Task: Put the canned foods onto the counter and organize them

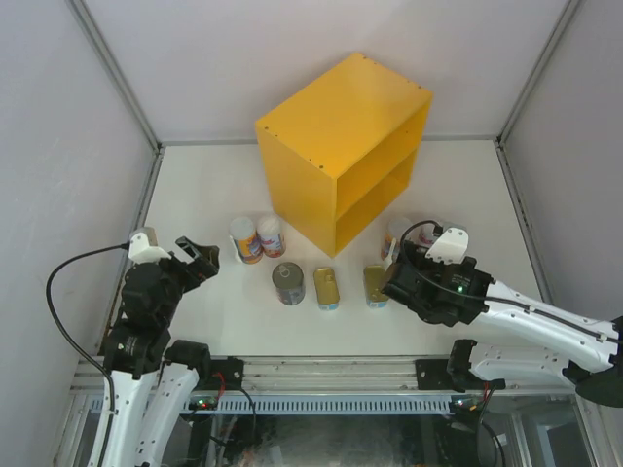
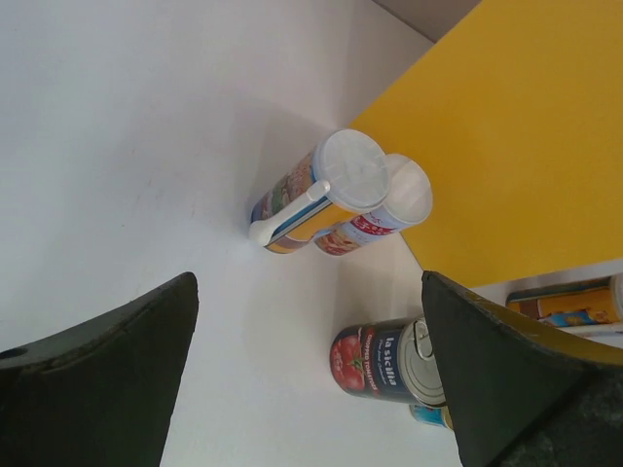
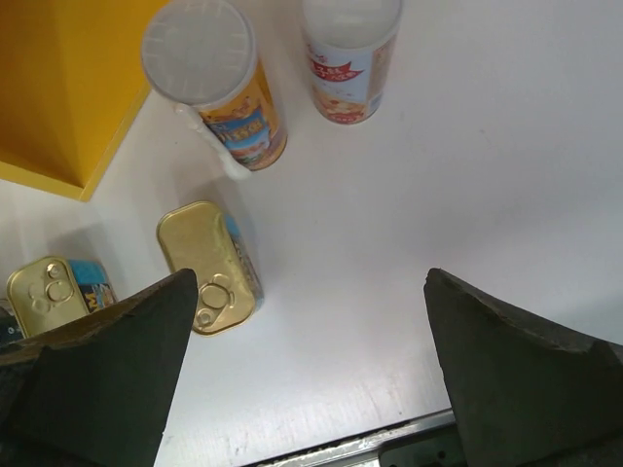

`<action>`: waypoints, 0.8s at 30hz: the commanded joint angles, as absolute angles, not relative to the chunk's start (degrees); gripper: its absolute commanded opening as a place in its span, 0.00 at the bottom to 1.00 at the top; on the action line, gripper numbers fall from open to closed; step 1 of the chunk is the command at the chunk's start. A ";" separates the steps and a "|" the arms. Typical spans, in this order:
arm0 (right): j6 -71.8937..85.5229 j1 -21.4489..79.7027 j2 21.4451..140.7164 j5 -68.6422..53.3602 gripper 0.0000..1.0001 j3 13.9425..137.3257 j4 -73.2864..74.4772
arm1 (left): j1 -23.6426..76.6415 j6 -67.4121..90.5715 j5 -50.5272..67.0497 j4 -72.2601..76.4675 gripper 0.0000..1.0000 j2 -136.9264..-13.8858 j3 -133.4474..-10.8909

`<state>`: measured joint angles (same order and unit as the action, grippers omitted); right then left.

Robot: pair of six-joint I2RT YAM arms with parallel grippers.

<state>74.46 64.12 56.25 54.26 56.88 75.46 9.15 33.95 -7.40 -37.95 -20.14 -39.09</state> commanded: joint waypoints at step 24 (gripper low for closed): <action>35.07 42.75 47.95 30.63 0.85 47.21 36.70 | 9.32 38.18 -7.35 -36.71 1.00 -17.11 -37.80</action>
